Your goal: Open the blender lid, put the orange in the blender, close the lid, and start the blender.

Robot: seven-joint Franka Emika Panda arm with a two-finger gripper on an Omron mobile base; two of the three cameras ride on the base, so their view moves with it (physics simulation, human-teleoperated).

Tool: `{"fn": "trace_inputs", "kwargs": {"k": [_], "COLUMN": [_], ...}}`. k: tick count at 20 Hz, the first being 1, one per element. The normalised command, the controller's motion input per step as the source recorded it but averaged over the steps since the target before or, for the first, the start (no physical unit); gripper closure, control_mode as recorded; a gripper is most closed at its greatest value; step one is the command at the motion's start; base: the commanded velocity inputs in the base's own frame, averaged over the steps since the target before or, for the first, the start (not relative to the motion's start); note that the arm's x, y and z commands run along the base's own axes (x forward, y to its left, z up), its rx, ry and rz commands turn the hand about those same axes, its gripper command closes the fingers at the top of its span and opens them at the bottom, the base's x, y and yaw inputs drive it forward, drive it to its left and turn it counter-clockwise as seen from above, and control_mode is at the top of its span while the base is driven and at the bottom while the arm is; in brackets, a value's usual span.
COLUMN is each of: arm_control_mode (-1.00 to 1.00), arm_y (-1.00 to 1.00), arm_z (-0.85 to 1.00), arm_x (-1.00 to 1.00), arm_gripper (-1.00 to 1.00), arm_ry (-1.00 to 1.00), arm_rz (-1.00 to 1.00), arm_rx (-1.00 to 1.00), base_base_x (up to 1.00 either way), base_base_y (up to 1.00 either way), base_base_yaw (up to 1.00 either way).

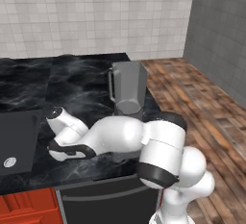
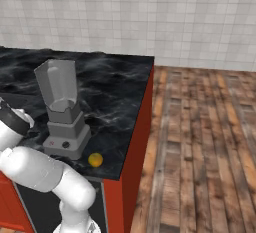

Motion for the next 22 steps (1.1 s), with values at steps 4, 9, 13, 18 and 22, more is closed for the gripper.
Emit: {"fn": "trace_inputs", "kwargs": {"k": [4, 9, 13, 18, 22], "arm_control_mode": [-1.00, -1.00, -1.00, -1.00, -1.00], "arm_y": [0.13, -0.24, -0.22, -0.20, -0.24], "arm_z": [-0.50, -0.42, -0.01, 0.00, 0.00], "arm_x": [0.13, -0.36, -0.41, -0.38, -0.15], "arm_gripper": [1.00, -1.00, -1.00, -1.00, -1.00], "arm_ry": [0.00, -0.09, -0.10, -0.09, -0.13], "arm_rz": [-0.07, -0.04, -0.04, -0.03, 0.00], "arm_rx": [0.01, 0.09, 0.07, 0.01, 0.02], "base_base_x": [0.00, 0.00, 0.00, 0.00, 0.00], "base_base_y": [0.00, 0.00, 0.00, 0.00, 0.00], "base_base_yaw": [0.00, 0.00, 0.00, 0.00, 0.00]}}
